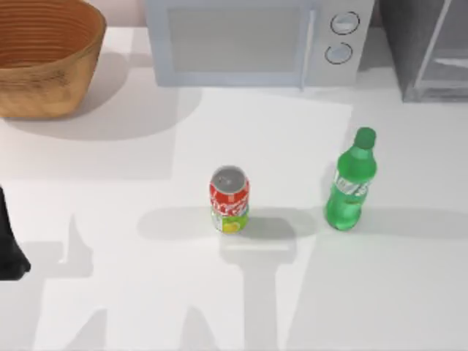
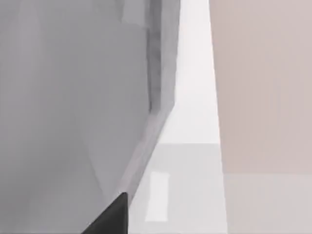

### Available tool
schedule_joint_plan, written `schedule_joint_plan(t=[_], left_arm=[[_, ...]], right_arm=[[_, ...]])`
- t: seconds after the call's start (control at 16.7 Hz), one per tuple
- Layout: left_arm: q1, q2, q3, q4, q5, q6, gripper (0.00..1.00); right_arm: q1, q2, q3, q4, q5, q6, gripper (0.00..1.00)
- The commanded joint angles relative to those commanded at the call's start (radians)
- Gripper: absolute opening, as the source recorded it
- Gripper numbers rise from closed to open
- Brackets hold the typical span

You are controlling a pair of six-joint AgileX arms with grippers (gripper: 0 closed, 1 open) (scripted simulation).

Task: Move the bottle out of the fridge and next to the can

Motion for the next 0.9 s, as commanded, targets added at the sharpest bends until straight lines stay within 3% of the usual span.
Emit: schedule_joint_plan(t=[0.6, 0.9], left_arm=[[0.000, 0.000, 0.000, 0.000, 0.000, 0.000, 1.00], [0.000, 0.000, 0.000, 0.000, 0.000, 0.000, 1.00]], right_arm=[[0.678, -0.148, -0.213, 0.255, 0.514, 0.442, 1.00], [0.809, -0.193, -0.269, 0.318, 0.638, 0.549, 1.00]])
